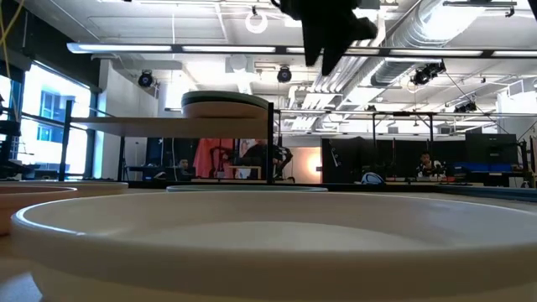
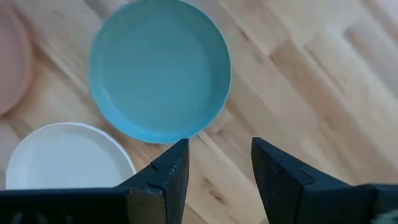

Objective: Place and stack plates onto a shelf
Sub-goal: Put the blue plate on the shelf

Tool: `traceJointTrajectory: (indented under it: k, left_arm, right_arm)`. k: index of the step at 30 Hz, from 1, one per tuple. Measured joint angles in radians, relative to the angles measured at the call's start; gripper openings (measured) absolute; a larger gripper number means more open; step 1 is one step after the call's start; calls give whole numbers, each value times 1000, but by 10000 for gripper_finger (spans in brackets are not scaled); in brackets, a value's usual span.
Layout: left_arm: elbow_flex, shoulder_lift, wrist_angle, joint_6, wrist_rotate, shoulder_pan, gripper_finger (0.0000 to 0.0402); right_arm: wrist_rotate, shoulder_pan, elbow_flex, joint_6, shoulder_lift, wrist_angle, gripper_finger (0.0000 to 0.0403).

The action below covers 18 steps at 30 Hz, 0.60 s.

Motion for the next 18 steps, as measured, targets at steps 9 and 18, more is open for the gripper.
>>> traceJointTrajectory:
  k: [9,18]
  left_arm:
    - [0,-44,0,-117,-92,-181,92]
    - [0,-49,-1,-243,-186,-389,92]
  right_arm:
    - [-14,28,-177,251,0,103,152]
    - [-12,34,-349,388,0,352,152]
